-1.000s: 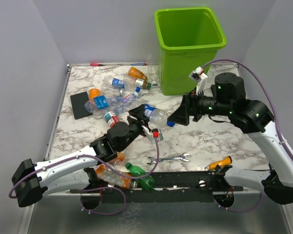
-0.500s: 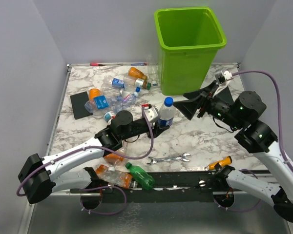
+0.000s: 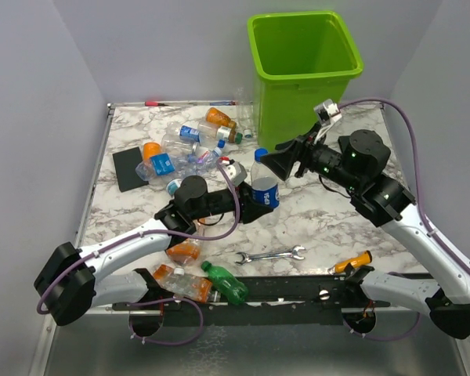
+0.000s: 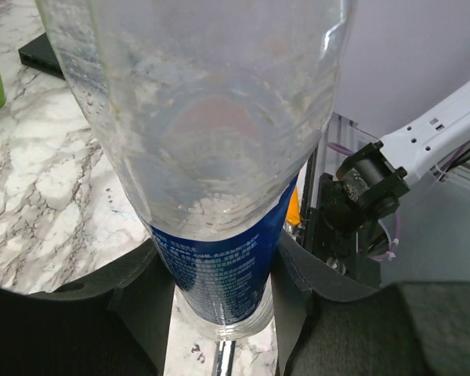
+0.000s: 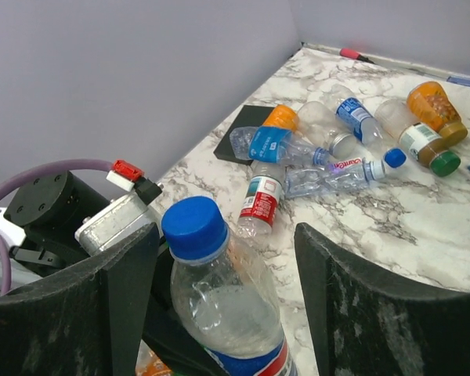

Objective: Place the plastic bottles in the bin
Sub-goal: Pick up the plastic bottle at the center of the board.

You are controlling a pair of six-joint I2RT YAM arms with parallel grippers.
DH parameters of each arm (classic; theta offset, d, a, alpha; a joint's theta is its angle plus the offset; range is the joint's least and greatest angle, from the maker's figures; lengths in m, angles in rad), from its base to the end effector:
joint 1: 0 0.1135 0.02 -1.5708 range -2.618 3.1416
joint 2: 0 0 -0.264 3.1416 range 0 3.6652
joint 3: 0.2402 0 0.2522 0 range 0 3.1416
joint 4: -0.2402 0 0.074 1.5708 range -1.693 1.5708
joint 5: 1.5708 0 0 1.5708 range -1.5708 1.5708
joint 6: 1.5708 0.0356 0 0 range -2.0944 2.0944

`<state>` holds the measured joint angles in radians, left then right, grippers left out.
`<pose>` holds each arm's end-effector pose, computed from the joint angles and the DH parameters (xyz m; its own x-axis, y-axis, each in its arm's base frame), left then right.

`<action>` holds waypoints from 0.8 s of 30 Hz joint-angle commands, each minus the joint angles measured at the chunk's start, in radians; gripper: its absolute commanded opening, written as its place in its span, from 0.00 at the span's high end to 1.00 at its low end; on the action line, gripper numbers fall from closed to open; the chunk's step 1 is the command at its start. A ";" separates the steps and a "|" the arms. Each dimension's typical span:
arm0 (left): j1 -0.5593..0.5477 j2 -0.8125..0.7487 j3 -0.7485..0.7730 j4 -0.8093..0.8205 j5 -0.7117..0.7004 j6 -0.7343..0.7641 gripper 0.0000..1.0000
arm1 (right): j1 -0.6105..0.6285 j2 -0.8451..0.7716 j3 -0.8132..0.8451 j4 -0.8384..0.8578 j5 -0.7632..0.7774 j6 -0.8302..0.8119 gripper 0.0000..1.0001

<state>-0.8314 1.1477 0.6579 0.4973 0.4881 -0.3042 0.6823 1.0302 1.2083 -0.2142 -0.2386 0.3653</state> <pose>0.1638 -0.2044 0.2927 -0.2853 -0.0798 -0.9551 0.9256 0.2356 -0.2962 0.1679 0.1472 0.4384 -0.3105 0.1949 -0.9304 -0.7335 0.5734 0.3650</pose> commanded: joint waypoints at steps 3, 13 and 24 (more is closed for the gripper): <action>0.001 0.013 -0.006 0.044 0.047 -0.041 0.76 | 0.011 0.068 0.060 -0.017 -0.035 -0.012 0.37; 0.001 0.005 -0.016 0.040 0.020 -0.035 0.73 | 0.013 0.143 0.125 -0.120 -0.068 -0.022 0.68; -0.005 -0.216 -0.108 0.043 -0.421 0.054 0.01 | 0.013 0.103 0.423 -0.221 0.236 -0.153 1.00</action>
<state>-0.8352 1.0447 0.6106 0.5129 0.3168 -0.3145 0.6937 1.1625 1.4666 -0.4091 -0.1936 0.2859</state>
